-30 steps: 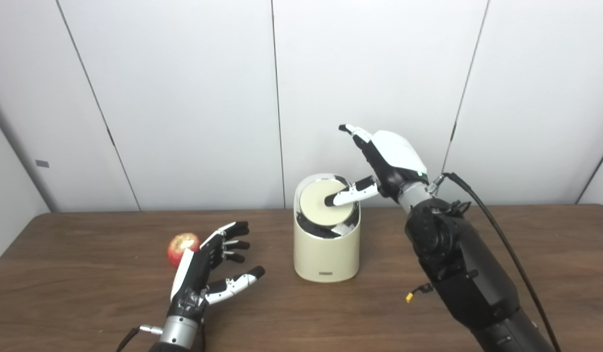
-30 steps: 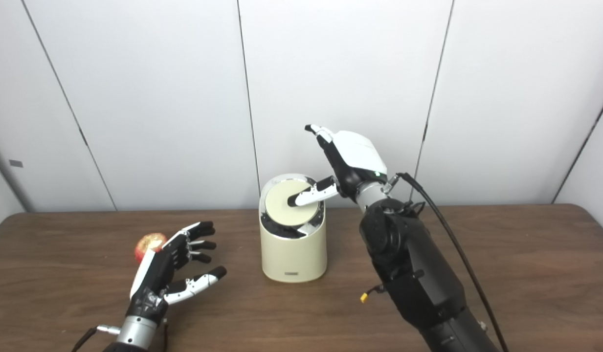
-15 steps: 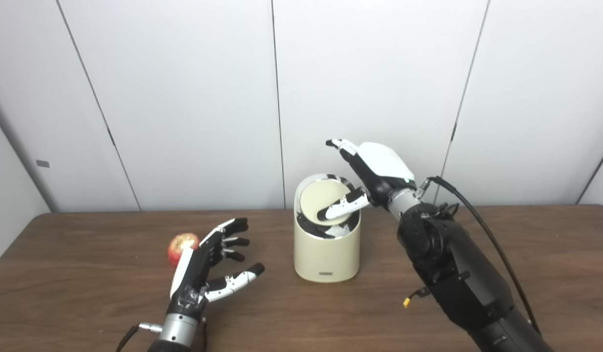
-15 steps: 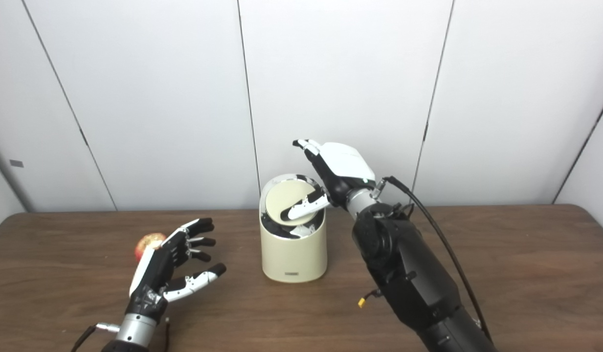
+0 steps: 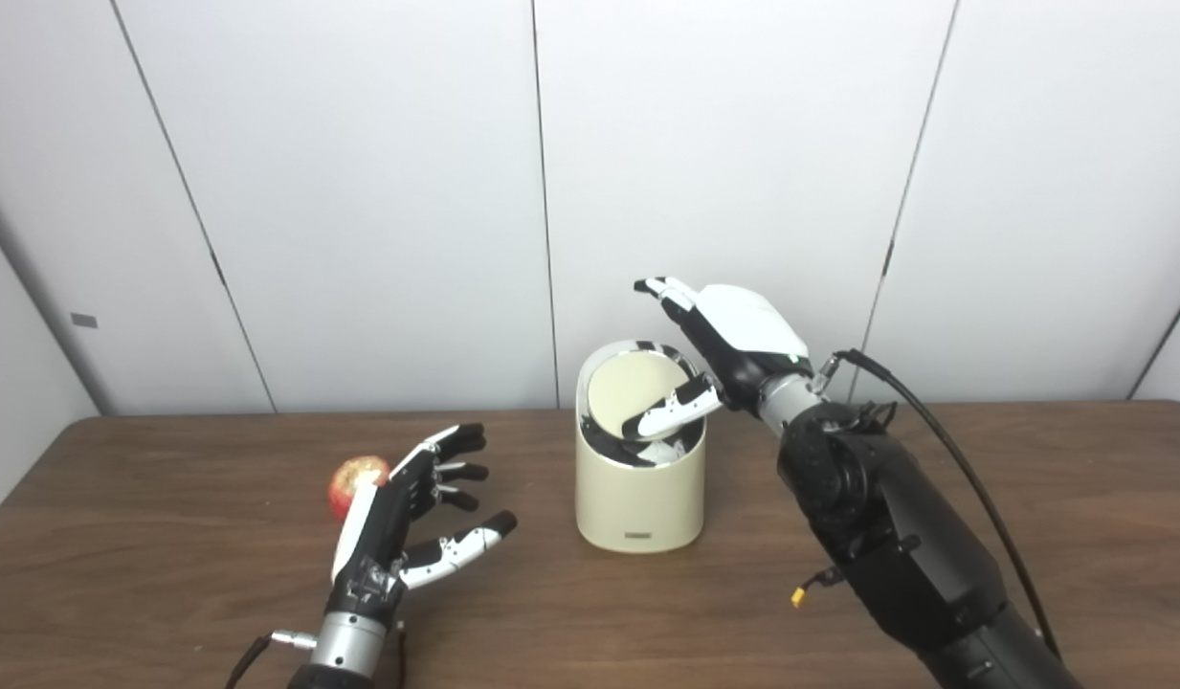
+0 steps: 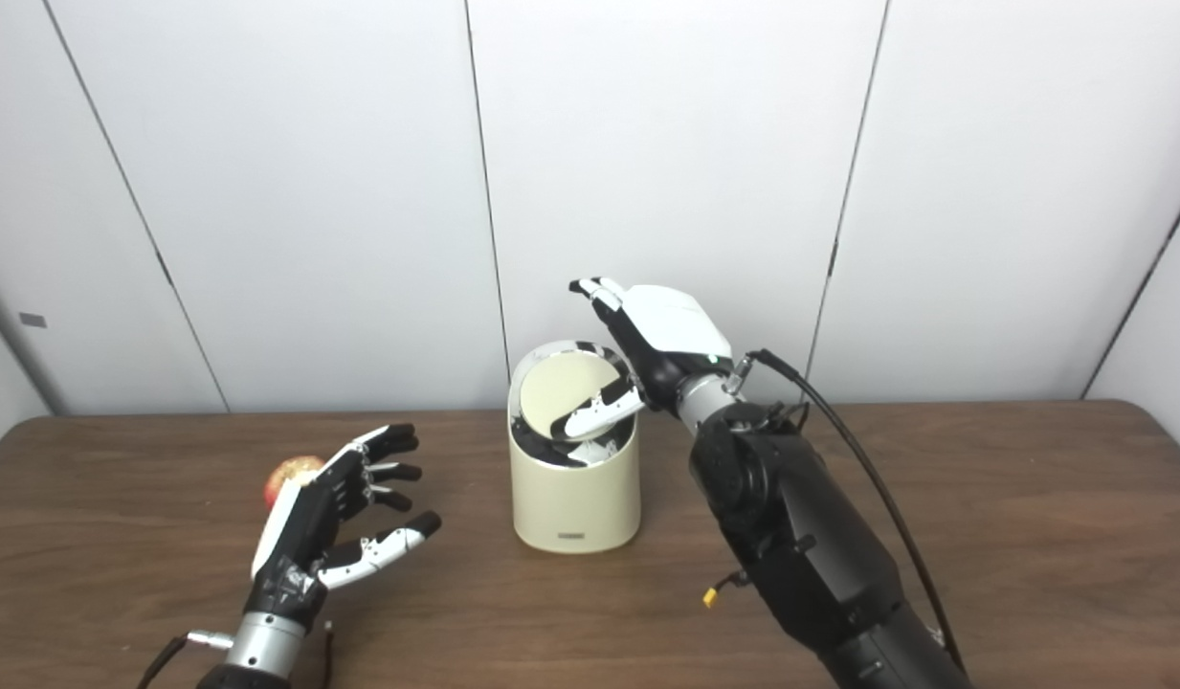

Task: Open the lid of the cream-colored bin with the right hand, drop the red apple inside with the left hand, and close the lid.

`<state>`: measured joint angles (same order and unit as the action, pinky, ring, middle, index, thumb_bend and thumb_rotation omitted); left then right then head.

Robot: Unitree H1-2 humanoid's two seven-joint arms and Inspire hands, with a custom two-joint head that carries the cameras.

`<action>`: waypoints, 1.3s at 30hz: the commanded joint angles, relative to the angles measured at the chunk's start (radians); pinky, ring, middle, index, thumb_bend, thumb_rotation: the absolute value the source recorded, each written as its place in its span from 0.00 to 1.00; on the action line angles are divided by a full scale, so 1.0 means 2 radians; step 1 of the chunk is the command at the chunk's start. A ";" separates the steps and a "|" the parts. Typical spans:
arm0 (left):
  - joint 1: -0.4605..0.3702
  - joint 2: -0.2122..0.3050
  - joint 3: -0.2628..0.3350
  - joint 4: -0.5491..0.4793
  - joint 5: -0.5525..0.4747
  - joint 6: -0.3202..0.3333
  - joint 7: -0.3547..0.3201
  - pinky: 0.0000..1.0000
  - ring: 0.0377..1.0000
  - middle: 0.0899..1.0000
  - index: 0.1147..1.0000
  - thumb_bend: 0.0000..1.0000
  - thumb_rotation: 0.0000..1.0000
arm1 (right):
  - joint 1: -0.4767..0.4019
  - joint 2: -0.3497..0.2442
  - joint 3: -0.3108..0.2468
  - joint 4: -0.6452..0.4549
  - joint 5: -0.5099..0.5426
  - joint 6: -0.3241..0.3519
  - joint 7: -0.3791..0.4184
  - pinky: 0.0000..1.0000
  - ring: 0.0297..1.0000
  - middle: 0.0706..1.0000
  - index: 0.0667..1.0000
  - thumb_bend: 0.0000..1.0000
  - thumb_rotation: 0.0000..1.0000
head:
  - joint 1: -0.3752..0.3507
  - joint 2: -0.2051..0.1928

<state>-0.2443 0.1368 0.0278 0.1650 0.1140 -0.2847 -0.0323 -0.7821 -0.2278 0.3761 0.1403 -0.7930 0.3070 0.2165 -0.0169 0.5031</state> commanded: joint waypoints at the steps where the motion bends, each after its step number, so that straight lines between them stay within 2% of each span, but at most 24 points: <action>1: -0.014 0.003 0.003 -0.021 -0.002 -0.006 0.006 0.58 0.70 0.79 0.80 0.68 0.15 | -0.014 -0.009 -0.005 -0.005 -0.007 -0.004 -0.006 0.75 0.88 0.96 0.94 0.97 0.35 | -0.001 0.001; 16: -0.010 0.007 0.003 -0.026 -0.005 -0.002 0.002 0.59 0.69 0.78 0.80 0.66 0.15 | -0.004 -0.021 -0.013 0.019 -0.001 -0.005 -0.017 0.73 0.86 0.93 0.94 0.89 0.33 | -0.003 0.008; 23: -0.007 0.006 0.004 -0.032 -0.011 0.006 0.000 0.59 0.70 0.78 0.79 0.67 0.14 | 0.000 -0.027 0.001 0.014 -0.005 0.012 0.012 0.73 0.87 0.94 0.93 0.87 0.29 | -0.003 0.009; 30: -0.008 0.008 0.003 -0.028 -0.008 -0.003 0.000 0.58 0.70 0.78 0.79 0.66 0.14 | 0.005 -0.028 0.014 0.014 -0.009 0.016 0.023 0.70 0.85 0.93 0.92 0.89 0.24 | -0.002 0.007; 39: -0.008 0.009 0.003 -0.028 -0.010 0.000 -0.001 0.58 0.69 0.78 0.79 0.66 0.14 | 0.008 -0.028 0.011 -0.004 -0.002 0.013 0.026 0.72 0.86 0.94 0.92 0.88 0.24 | -0.004 0.006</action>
<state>-0.2315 0.1410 0.0300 0.1371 0.1043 -0.2567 -0.0375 -0.7747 -0.2549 0.3933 0.1313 -0.7724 0.3095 0.2423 -0.0245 0.5154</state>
